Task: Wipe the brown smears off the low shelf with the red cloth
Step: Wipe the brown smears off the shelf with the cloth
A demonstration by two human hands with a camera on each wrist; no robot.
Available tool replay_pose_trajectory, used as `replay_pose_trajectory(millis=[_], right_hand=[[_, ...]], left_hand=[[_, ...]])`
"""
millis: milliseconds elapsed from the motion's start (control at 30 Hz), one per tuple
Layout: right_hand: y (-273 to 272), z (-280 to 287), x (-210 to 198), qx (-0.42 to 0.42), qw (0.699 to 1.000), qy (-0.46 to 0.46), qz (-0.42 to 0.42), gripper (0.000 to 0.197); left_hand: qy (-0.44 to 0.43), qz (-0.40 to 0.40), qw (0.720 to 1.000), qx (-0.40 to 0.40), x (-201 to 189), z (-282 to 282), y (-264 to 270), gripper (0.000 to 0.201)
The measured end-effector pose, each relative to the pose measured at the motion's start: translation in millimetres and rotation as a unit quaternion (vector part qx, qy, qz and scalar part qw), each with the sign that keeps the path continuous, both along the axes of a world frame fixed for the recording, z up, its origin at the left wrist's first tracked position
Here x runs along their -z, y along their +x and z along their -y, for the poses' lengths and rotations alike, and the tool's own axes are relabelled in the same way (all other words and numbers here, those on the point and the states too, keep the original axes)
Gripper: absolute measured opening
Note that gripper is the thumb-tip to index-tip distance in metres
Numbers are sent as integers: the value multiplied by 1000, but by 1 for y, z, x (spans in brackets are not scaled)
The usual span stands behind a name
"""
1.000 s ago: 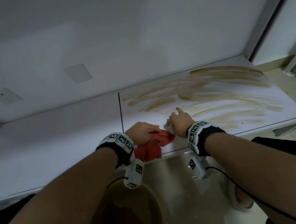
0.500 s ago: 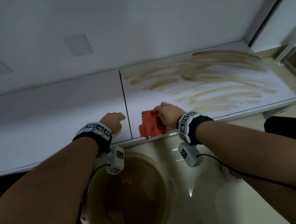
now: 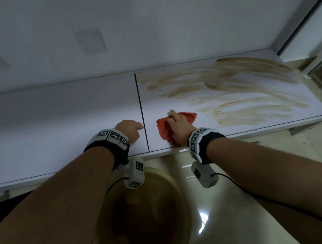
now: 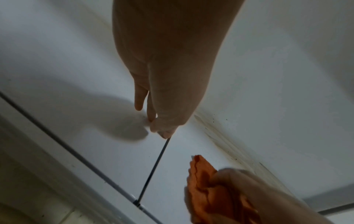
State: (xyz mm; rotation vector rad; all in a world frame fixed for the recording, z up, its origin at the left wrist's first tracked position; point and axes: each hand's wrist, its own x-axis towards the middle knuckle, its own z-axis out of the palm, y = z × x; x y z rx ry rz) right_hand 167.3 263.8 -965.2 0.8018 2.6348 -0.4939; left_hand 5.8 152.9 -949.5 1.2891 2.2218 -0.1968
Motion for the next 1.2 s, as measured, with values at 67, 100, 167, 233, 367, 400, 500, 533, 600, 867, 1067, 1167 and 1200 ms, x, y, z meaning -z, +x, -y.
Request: replay_pose_trajectory(millis=[67, 100, 167, 233, 367, 400, 500, 533, 600, 867, 1067, 1167, 1200], right_hand=[[0, -7, 0, 11, 1000, 11, 6, 74], [0, -9, 1, 20, 999, 22, 21, 74], [1, -9, 1, 37, 998, 21, 50, 69], [1, -4, 2, 27, 998, 1, 61, 64], [-6, 6, 8, -37, 998, -29, 34, 62], [-9, 5, 11, -51, 998, -19, 37, 59], [-15, -5, 19, -80, 994, 32, 63, 68], [-14, -11, 20, -83, 993, 48, 72, 72], [-9, -22, 19, -61, 993, 62, 80, 74], [1, -14, 12, -100, 989, 29, 100, 66], [-42, 2, 16, -163, 980, 47, 105, 69], [-64, -12, 16, -150, 981, 49, 114, 72], [-68, -17, 14, -145, 981, 46, 118, 72]], left_hand=[[3, 6, 1000, -2, -1, 1, -1, 53], [4, 8, 1000, -2, -2, 1, -1, 53], [1, 11, 1000, -1, -3, 1, -2, 52], [3, 13, 1000, -4, -3, 0, -2, 51], [13, 13, 1000, -1, -1, 2, -3, 52], [14, 16, 1000, 1, 1, 3, -3, 53], [13, 30, 999, 9, 6, 8, -6, 56], [14, 37, 999, 10, 7, 9, -8, 56], [17, 51, 999, 9, 8, 11, -12, 56], [28, 44, 999, 3, 4, 2, -16, 49], [42, 58, 997, 11, 11, 8, -18, 51], [47, 70, 996, 5, 14, 11, -22, 51], [46, 78, 996, 4, 14, 11, -25, 51]])
